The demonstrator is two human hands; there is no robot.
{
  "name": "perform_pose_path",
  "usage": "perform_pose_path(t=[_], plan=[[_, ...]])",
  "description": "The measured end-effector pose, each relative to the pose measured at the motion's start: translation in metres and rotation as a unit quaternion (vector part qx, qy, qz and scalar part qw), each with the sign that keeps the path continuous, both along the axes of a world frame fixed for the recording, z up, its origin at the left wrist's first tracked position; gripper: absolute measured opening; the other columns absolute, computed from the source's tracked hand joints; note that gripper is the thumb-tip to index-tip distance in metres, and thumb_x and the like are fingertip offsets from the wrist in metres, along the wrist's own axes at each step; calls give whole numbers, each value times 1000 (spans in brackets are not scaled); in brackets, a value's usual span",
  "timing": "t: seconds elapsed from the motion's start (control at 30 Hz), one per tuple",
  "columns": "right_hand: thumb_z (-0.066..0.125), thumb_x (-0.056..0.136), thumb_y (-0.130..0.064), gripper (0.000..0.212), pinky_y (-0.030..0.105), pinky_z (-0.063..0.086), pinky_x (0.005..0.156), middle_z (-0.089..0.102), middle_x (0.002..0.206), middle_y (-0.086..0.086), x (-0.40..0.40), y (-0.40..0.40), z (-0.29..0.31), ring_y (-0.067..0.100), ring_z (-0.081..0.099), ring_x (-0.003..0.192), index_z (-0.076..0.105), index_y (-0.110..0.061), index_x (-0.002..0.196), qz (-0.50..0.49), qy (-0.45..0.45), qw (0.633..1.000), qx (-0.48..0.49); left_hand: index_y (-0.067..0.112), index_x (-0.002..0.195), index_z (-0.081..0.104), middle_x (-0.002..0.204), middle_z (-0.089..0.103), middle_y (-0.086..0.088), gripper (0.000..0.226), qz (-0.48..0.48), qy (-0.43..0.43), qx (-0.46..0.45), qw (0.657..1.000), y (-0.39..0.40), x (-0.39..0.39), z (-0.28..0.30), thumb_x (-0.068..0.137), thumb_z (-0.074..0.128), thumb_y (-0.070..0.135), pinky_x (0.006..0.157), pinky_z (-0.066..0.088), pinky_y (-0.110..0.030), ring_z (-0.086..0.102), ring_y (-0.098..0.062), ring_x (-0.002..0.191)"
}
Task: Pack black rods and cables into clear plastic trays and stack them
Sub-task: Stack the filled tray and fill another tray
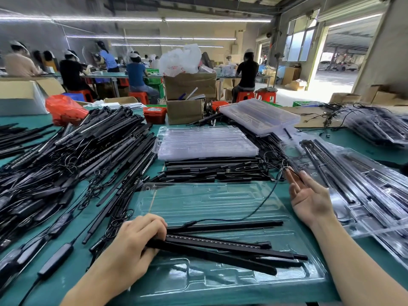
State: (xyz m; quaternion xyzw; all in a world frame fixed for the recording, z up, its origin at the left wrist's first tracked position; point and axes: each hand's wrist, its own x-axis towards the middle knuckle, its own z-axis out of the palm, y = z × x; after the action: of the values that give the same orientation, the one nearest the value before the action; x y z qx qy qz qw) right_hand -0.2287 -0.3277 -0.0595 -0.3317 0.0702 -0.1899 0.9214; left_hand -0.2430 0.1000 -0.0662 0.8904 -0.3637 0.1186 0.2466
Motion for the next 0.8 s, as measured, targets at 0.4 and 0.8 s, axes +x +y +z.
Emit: perform_pose_path(t=[0.4, 0.8], plan=[[54, 89, 10, 57, 28, 61, 73, 44, 151, 5, 10, 2, -7, 27, 69, 110, 49, -12, 142, -24, 40, 992, -118, 48, 95, 52, 102, 56, 27, 20, -26, 45, 22, 998, 6, 0, 8, 84, 60, 63, 91, 37, -23, 52, -3, 99], [84, 73, -2, 43, 50, 57, 86, 53, 140, -9, 17, 28, -12, 26, 69, 90, 60, -21, 103, -155, 170, 798, -557, 50, 97, 47, 103, 50, 27, 12, -2, 49, 35, 998, 6, -2, 4, 90, 48, 59, 94, 31, -24, 46, -3, 103]])
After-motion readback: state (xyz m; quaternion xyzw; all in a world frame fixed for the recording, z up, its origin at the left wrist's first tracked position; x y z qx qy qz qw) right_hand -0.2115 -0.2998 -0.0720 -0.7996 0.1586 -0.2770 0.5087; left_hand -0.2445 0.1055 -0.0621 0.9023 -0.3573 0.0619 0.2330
